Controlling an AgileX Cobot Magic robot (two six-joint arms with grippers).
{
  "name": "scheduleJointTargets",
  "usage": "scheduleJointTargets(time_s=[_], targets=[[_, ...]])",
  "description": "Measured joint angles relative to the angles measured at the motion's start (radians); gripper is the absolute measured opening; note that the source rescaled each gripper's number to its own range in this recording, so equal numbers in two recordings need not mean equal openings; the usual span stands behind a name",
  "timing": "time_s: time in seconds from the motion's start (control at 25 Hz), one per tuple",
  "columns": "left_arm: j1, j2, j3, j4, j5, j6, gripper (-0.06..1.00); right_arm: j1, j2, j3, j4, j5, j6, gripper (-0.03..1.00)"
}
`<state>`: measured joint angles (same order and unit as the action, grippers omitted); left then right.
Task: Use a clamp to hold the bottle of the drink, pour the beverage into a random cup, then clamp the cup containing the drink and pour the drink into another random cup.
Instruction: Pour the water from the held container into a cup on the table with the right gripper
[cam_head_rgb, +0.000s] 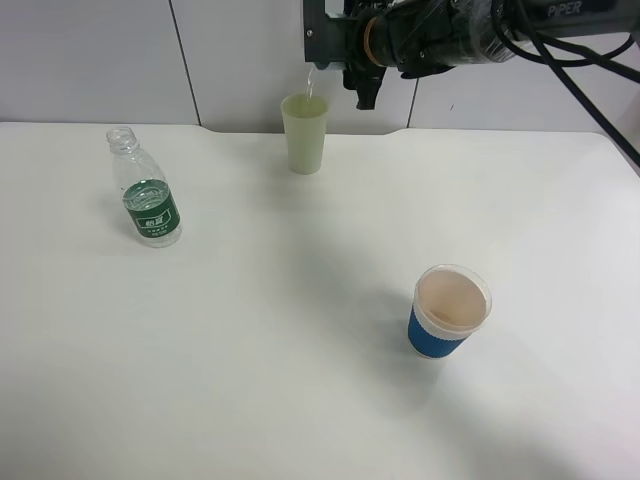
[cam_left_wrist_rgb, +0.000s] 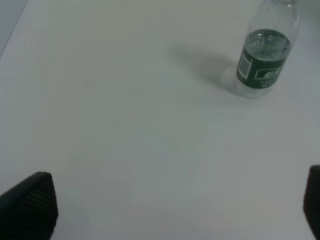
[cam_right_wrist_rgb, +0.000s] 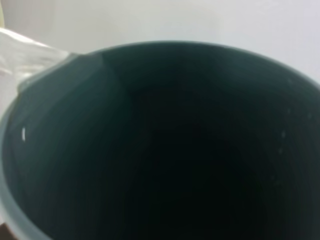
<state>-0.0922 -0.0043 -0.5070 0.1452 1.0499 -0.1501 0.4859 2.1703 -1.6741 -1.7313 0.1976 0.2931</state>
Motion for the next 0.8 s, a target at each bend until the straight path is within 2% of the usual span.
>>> scheduleJointTargets(time_s=[0.8], targets=[[0.0, 0.0, 0.0, 0.0, 0.0, 0.0, 1.0, 0.0, 0.0, 0.0, 0.0, 0.0, -0.028, 0.0]])
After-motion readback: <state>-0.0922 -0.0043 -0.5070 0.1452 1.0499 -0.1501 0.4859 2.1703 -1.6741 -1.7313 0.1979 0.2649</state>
